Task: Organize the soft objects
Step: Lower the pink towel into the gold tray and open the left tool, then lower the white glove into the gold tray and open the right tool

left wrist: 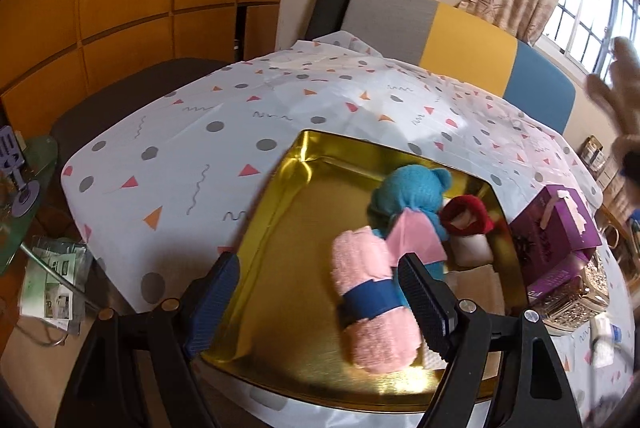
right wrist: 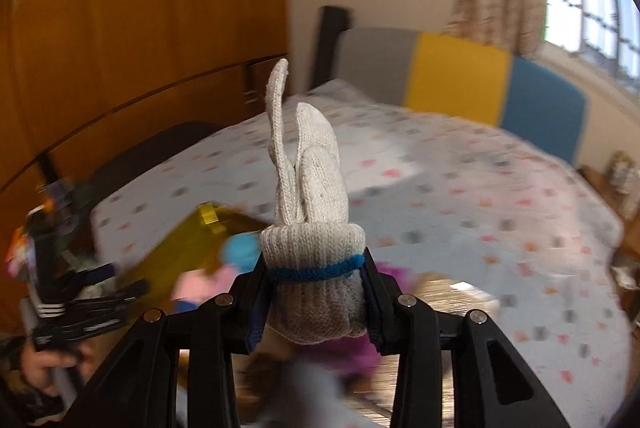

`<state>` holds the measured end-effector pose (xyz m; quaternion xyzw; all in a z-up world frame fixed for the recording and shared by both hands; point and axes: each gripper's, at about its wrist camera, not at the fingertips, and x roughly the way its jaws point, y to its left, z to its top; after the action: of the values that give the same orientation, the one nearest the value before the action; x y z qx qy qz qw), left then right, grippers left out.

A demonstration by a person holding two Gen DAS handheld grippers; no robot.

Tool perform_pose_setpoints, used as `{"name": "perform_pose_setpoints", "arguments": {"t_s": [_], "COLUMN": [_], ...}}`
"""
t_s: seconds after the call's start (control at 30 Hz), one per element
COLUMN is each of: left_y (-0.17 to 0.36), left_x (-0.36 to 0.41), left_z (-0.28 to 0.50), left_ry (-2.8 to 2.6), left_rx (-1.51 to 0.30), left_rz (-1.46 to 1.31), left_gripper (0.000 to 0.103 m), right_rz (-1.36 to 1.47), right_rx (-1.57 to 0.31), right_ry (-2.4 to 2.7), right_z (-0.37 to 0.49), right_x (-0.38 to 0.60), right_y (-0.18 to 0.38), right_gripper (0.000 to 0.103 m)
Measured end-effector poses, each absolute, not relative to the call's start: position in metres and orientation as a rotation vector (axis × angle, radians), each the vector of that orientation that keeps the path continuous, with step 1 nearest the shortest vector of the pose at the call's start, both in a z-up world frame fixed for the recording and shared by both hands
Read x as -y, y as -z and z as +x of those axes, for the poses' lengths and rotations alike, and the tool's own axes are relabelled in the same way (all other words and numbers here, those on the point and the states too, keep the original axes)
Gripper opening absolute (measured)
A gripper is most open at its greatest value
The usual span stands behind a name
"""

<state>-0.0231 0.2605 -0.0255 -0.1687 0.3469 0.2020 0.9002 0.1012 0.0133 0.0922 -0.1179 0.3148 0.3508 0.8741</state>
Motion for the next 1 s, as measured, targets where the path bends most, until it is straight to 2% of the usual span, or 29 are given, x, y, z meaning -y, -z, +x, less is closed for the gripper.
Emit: {"name": "perform_pose_setpoints", "arguments": {"t_s": [0.47, 0.67, 0.87, 1.0], "left_y": [0.02, 0.019, 0.019, 0.018], "left_x": [-0.273, -0.271, -0.268, -0.266], "left_z": [-0.032, -0.033, -0.033, -0.034], "left_ry": [-0.451, -0.448, -0.445, -0.443], "left_rx": [-0.693, -0.69, -0.692, -0.69], "left_rz": [-0.351, -0.341, -0.335, -0.333], "left_gripper": [0.082, 0.082, 0.082, 0.082], "right_rz": [-0.278, -0.311, -0.292, -0.25], "right_rx": [-0.989, -1.012, -1.014, -1.001], "right_ry": [-0.864, -0.837, -0.838, -0.853], "right_z": [0.082, 0.081, 0.085, 0.081], "right_x": [-0.125, -0.128, -0.123, -0.12], "right_y": [0.037, 0.061, 0.062, 0.057], "right_gripper": [0.042, 0.044, 0.047, 0.058]}}
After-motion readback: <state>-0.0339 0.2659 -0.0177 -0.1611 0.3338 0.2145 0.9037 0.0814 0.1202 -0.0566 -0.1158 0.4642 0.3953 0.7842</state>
